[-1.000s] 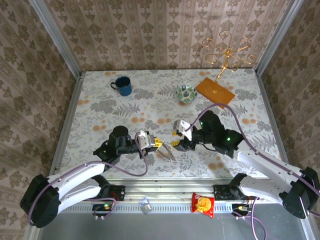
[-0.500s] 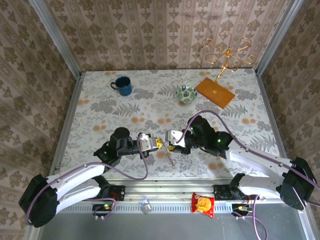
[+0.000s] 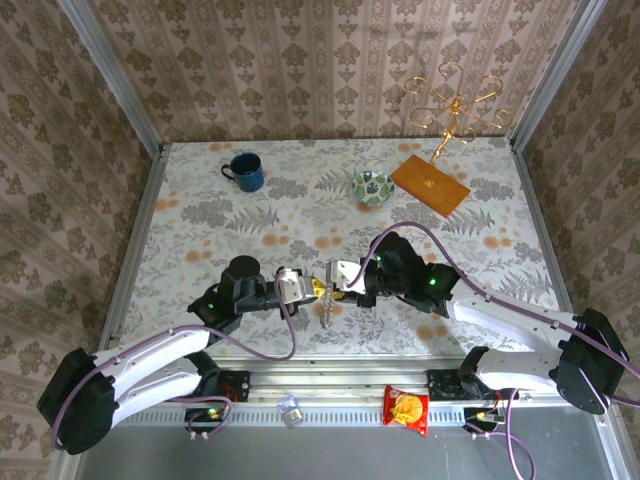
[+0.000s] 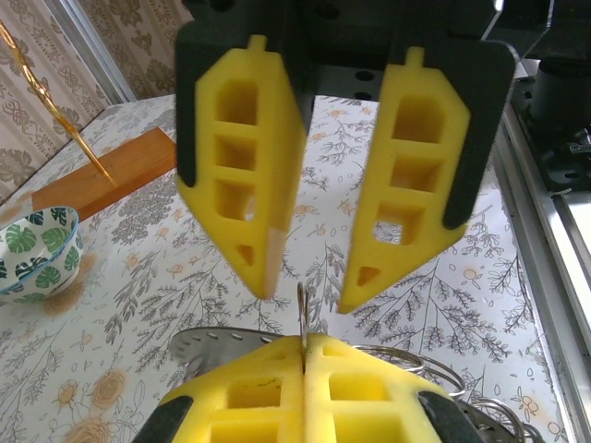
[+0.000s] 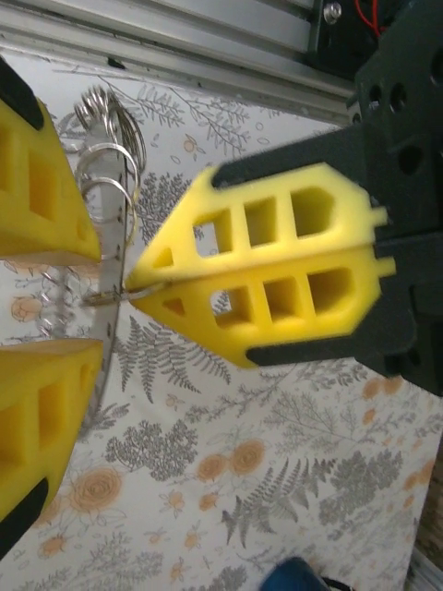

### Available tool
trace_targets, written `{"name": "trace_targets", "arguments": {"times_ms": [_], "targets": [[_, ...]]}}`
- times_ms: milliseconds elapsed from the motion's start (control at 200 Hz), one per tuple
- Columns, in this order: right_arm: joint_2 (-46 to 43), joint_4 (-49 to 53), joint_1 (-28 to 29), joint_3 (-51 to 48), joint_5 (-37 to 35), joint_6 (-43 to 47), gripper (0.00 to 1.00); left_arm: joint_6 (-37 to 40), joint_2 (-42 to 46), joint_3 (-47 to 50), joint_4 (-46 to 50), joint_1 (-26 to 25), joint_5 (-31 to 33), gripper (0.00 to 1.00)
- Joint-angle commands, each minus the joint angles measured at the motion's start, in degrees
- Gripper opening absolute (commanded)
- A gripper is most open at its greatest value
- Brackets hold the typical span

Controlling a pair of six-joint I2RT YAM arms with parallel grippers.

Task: Put the keys on the keyring

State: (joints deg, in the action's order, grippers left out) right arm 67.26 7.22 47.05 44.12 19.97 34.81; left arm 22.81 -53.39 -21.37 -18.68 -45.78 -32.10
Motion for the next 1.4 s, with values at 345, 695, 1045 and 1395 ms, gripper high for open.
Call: {"name": "trace_targets", "arguments": {"times_ms": [345, 695, 1045, 1395], "targets": [[1.2, 0.1, 1.0, 1.5, 3.3, 1.6, 0.12, 0.6, 0.9, 0.6, -2.2, -0.5, -0.9, 0.0], [2.6, 1.2, 1.5, 3.1, 5.2, 1.6, 0.0, 0.1, 0.9, 1.2, -2.7, -0.6, 1.0, 0.01], [3.6, 0.6, 2.9, 3.8, 6.2, 1.6, 0.0, 0.3, -1.1, 0.9, -3.2, -1.2, 1.8, 0.17], [3.7, -0.1, 3.1, 3.5, 4.8, 0.8, 0.0, 0.4, -0.3, 1.0, -3.8, -1.3, 0.3, 0.0]]}}
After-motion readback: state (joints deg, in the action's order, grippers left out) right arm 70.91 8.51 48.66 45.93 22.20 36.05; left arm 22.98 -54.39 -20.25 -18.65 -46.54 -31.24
